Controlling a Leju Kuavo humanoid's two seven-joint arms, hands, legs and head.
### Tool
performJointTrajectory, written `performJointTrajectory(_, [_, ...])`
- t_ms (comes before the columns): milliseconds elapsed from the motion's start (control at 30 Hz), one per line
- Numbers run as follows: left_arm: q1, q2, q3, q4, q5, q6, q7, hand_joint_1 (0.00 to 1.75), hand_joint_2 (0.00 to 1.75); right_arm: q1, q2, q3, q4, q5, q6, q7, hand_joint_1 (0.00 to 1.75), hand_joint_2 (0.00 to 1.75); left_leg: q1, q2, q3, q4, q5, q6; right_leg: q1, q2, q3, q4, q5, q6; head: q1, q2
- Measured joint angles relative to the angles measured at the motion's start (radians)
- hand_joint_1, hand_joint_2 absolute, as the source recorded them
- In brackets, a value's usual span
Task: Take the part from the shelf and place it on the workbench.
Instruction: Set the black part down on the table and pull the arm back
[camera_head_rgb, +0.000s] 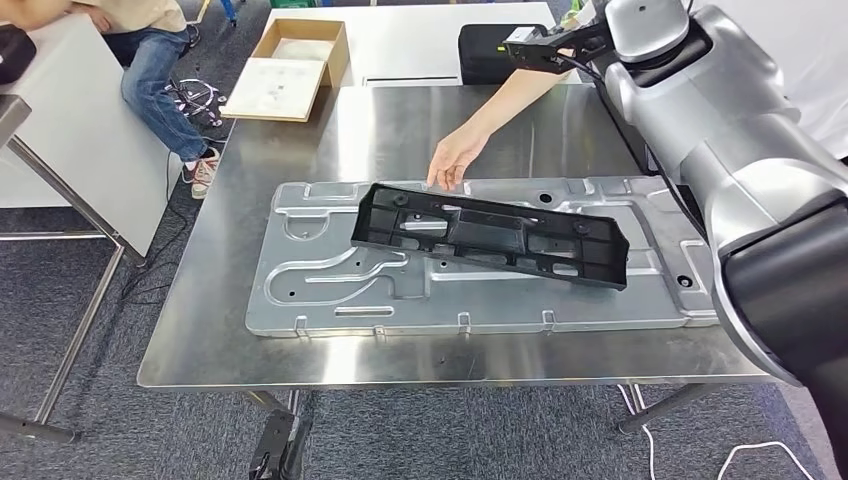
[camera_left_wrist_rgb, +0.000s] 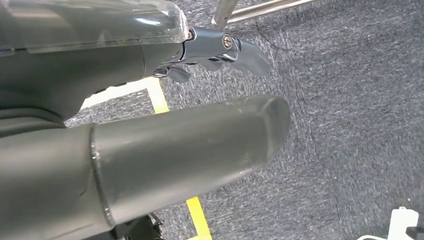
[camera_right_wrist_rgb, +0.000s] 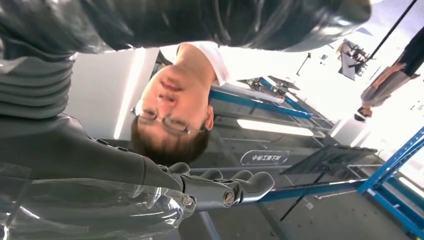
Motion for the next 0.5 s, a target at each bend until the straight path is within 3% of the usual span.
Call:
performJointTrajectory(100, [0.000, 0.000, -0.002, 0.000, -0.003, 0.000, 0.001, 0.00, 0.00, 0.003, -0.005, -0.009, -0.002, 0.006, -0.011, -0.014, 0.00, 0.00, -0.003, -0.002, 0.011, -0.028, 0.004, 0.010, 0.002, 0.000, -0.004, -0.002, 0.004, 0.016, 0.000, 0.000])
performJointTrajectory(167, [0.000, 0.000, -0.004, 0.000, -0.004, -0.001, 0.001, 0.00, 0.00, 0.004, -0.011, -0.013, -0.007, 0.019, -0.027, -0.045, 0.00, 0.00, 0.000, -0.002, 0.014, -0.037, 0.010, 0.021, 0.000, 0.000, -0.010, 0.016, -0.012, 0.025, 0.000, 0.000])
performJointTrajectory(233, [-0.002, -0.001, -0.007, 0.000, -0.004, -0.002, 0.001, 0.00, 0.00, 0.004, -0.019, -0.014, -0.017, 0.039, -0.044, -0.083, 0.00, 0.00, 0.002, 0.000, 0.016, -0.043, 0.015, 0.031, -0.003, 0.000, -0.048, 0.104, -0.065, 0.033, 0.001, 0.000])
performJointTrajectory(300, [-0.002, -0.001, -0.008, 0.000, -0.004, -0.003, 0.000, 0.00, 0.00, 0.011, -0.024, -0.014, -0.026, 0.058, -0.052, -0.115, 0.00, 0.00, 0.002, 0.000, 0.016, -0.042, 0.015, 0.035, -0.003, -0.001, -0.109, 0.234, -0.121, 0.038, 0.001, 0.000])
performJointTrajectory(333, [-0.001, -0.001, -0.008, 0.000, -0.003, -0.003, -0.001, 0.00, 0.00, 0.016, -0.027, -0.014, -0.031, 0.067, -0.053, -0.127, 0.00, 0.00, 0.002, 0.000, 0.015, -0.041, 0.015, 0.035, -0.004, -0.001, -0.127, 0.271, -0.128, 0.039, 0.001, 0.000])
performJointTrajectory(367, [0.000, -0.001, -0.008, 0.000, -0.002, -0.003, -0.001, 0.00, 0.00, 0.020, -0.029, -0.014, -0.036, 0.076, -0.054, -0.137, 0.00, 0.00, 0.002, -0.001, 0.015, -0.040, 0.015, 0.035, -0.004, -0.001, -0.128, 0.273, -0.117, 0.038, 0.001, 0.000])
performJointTrajectory(400, [0.001, -0.001, -0.008, 0.000, -0.001, -0.003, -0.002, 0.00, 0.00, 0.023, -0.030, -0.014, -0.042, 0.085, -0.054, -0.147, 0.00, 0.00, 0.002, -0.001, 0.015, -0.038, 0.014, 0.034, -0.004, -0.001, -0.109, 0.233, -0.088, 0.037, 0.001, 0.000])
performJointTrajectory(433, [0.001, -0.001, -0.008, 0.000, 0.002, -0.003, -0.003, 0.00, 0.00, 0.023, -0.031, -0.014, -0.050, 0.094, -0.054, -0.157, 0.00, 0.00, 0.001, -0.002, 0.016, -0.036, 0.012, 0.032, -0.004, -0.001, -0.076, 0.165, -0.052, 0.034, 0.001, 0.000])
performJointTrajectory(500, [0.000, -0.001, -0.008, 0.000, 0.008, -0.003, -0.007, 0.00, 0.00, 0.022, -0.031, -0.014, -0.070, 0.111, -0.056, -0.179, 0.00, 0.00, -0.002, -0.002, 0.013, -0.033, 0.009, 0.026, 0.001, 0.000, -0.016, 0.042, -0.008, 0.026, 0.000, 0.000])
